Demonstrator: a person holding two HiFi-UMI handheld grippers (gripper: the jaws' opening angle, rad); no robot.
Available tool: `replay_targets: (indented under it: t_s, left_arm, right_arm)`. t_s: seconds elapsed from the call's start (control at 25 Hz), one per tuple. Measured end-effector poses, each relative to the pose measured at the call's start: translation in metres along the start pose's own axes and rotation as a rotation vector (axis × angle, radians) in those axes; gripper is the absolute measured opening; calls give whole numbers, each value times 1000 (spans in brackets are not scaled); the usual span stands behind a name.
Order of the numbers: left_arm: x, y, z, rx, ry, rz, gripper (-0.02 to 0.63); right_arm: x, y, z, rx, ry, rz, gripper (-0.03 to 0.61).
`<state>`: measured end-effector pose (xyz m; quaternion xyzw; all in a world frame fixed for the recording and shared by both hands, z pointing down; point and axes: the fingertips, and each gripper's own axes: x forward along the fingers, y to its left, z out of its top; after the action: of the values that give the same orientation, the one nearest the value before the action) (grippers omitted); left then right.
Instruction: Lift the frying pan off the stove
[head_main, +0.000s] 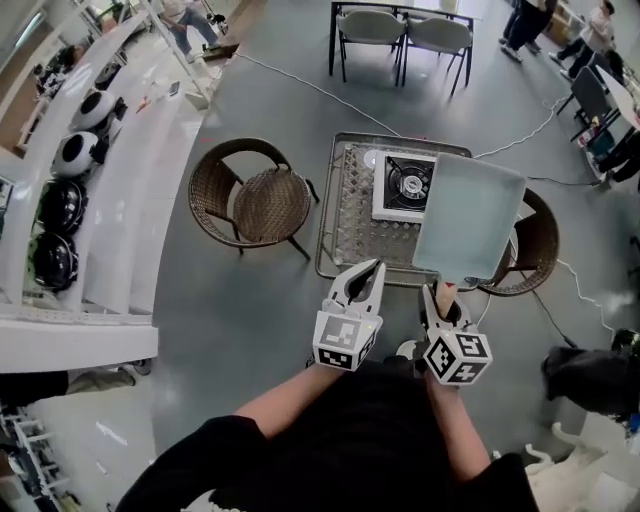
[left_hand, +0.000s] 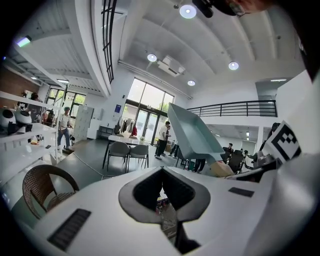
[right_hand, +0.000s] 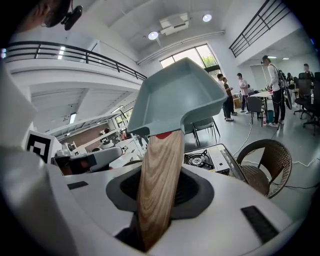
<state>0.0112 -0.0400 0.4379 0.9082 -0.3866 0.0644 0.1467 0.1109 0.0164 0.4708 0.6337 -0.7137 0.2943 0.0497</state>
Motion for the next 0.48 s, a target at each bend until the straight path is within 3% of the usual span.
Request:
replay_targets:
  t_s: [0.48]
  left_arm:
    - [-2, -31, 15, 35, -40, -14, 11]
  right_arm:
    - [-30, -10, 19, -37, -67, -5, 118]
